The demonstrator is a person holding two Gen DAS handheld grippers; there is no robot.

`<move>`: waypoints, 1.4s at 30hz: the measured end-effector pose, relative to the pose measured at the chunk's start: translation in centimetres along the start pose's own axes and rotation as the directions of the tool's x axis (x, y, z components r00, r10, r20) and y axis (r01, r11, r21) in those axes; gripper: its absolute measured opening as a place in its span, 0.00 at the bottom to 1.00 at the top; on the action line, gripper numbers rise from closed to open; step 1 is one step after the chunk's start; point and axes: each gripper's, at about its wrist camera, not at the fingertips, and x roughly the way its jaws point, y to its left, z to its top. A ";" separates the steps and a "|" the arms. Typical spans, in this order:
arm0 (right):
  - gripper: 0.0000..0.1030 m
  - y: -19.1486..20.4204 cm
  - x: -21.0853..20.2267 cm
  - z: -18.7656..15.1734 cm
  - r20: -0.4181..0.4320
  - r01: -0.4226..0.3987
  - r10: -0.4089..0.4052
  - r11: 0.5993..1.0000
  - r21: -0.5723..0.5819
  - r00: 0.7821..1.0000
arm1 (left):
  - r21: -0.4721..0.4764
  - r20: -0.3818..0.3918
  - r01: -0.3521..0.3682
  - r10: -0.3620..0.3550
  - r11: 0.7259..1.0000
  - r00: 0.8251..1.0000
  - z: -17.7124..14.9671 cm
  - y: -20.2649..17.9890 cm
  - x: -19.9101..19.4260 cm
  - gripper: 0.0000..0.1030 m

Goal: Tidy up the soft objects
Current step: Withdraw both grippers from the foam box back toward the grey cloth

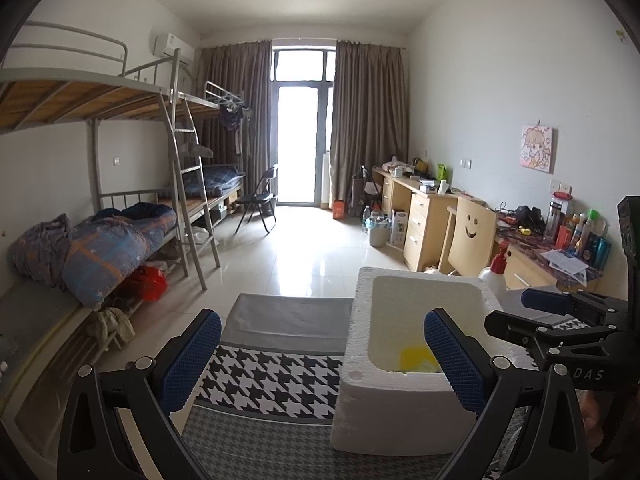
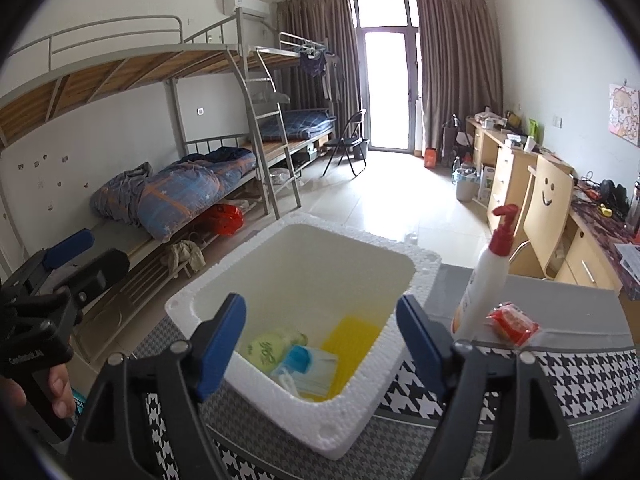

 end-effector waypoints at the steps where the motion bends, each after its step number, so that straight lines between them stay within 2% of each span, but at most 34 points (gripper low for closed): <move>1: 0.79 -0.1 -0.2 0.0 0.004 0.000 0.000 1.000 0.000 1.000 | 0.002 0.004 0.000 0.000 1.000 1.000 0.1 -0.2 -0.2 0.99; 16: 0.79 -0.8 -4.0 -0.9 0.066 0.015 -0.015 1.000 0.010 0.998 | 0.027 0.021 0.031 -0.031 0.999 0.999 0.2 -2.3 -2.2 0.99; 20: 0.94 -1.1 -5.1 -1.4 0.096 0.027 -0.028 0.999 0.017 0.995 | 0.028 0.025 0.038 -0.039 0.999 0.999 0.1 -2.7 -2.7 0.99; 34: 0.94 -2.2 -7.2 -2.3 0.129 0.037 -0.042 0.998 0.041 0.991 | 0.040 0.026 0.063 -0.064 0.997 0.998 -0.7 -4.1 -4.1 0.99; 42: 0.94 -2.9 -8.8 -3.3 0.151 0.053 -0.060 0.997 0.048 0.987 | 0.045 0.040 0.100 -0.102 0.994 0.994 -0.7 -5.1 -5.2 0.99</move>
